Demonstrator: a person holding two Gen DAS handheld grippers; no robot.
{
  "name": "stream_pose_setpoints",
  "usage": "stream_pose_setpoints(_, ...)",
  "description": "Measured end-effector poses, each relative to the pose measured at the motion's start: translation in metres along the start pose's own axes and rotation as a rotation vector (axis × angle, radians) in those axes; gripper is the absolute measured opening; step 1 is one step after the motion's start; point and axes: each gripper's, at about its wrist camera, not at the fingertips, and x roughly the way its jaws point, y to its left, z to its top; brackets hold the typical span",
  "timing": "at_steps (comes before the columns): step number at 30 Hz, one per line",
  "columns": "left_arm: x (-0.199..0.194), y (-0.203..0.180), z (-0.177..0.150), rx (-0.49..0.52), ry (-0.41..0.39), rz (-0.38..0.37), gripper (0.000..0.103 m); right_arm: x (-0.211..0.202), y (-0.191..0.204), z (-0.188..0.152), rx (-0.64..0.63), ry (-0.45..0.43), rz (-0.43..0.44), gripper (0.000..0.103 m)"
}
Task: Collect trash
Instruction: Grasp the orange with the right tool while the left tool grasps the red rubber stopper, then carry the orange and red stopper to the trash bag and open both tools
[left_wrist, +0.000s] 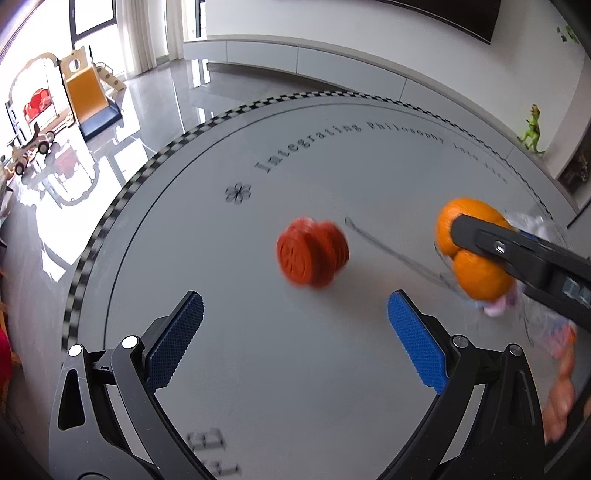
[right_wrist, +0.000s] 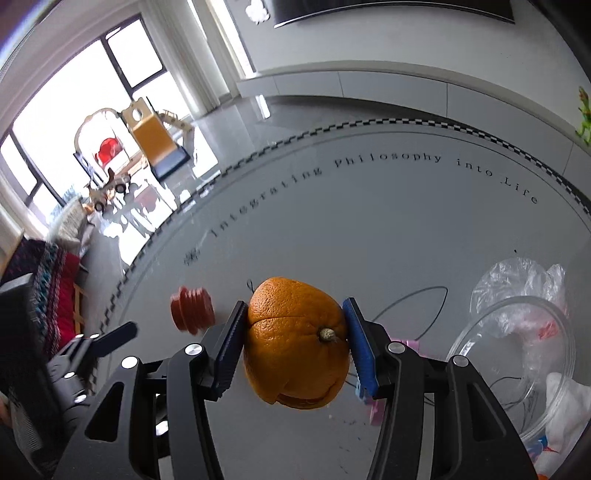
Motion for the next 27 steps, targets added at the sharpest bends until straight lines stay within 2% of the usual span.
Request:
stream_pose_setpoints(5, 0.015, -0.006, 0.011, 0.032, -0.005, 0.011, 0.097, -0.003, -0.001, 0.011, -0.011, -0.023, -0.009, 0.054)
stream_pose_setpoints(6, 0.017, -0.006, 0.012, 0.04, -0.011, 0.019, 0.094, -0.004, 0.0, 0.011, -0.015, -0.023, -0.01, 0.054)
stream_pose_setpoints(7, 0.018, -0.007, 0.013, 0.048, -0.015, 0.02, 0.088, -0.004, 0.0, 0.011, -0.023, -0.024, -0.011, 0.054)
stream_pose_setpoints(9, 0.023, -0.007, 0.016, 0.058, 0.004, 0.004, 0.057, -0.005, 0.002, 0.01, -0.038, -0.027, -0.018, 0.054)
stream_pose_setpoints(11, 0.028, -0.005, 0.015, 0.054, 0.029, -0.018, 0.046, -0.007, 0.006, 0.008, -0.042, -0.028, -0.019, 0.054)
stream_pose_setpoints(17, 0.016, 0.0, 0.004, 0.053, 0.017, -0.037, 0.046, -0.013, 0.016, 0.003, -0.042, -0.028, -0.019, 0.054)
stream_pose_setpoints(27, -0.044, 0.008, -0.039, 0.06, -0.018, -0.055, 0.046, -0.036, 0.042, -0.022, -0.063, -0.011, 0.007, 0.054)
